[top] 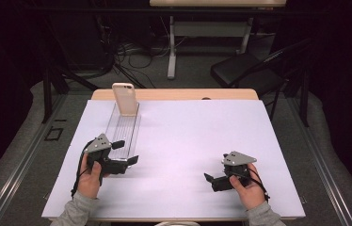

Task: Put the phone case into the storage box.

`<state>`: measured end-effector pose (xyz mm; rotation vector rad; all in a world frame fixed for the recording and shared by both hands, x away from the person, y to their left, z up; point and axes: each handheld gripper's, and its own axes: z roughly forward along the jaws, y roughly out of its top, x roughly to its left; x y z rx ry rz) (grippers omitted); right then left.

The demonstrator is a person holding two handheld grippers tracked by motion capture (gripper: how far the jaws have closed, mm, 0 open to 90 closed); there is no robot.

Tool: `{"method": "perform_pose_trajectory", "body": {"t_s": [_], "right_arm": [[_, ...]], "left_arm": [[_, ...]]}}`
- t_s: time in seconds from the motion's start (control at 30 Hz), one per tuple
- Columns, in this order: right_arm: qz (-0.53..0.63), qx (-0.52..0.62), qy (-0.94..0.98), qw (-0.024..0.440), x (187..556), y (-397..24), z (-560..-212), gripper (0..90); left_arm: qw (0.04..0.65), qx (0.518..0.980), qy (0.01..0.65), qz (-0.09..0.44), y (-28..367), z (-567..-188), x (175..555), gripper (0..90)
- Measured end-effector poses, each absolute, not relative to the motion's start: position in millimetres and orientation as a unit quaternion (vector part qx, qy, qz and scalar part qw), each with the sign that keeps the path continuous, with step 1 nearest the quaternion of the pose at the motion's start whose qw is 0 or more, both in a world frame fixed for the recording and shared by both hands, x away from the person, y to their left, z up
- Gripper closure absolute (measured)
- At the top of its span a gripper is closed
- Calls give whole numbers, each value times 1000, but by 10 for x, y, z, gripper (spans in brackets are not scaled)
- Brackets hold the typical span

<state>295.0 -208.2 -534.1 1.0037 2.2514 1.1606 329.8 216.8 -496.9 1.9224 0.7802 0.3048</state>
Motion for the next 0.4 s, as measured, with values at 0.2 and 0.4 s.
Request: {"method": "perform_pose_trajectory", "body": {"t_s": [0.2, 0.4], "right_arm": [[416, 361, 809, 206, 2949, -2082, -5345, 0], [416, 363, 808, 205, 2955, -2092, -5351, 0]], "left_arm": [[500, 794, 323, 125, 2176, -4969, 3304, 157], [501, 793, 325, 126, 2181, -4968, 3310, 157]]}}
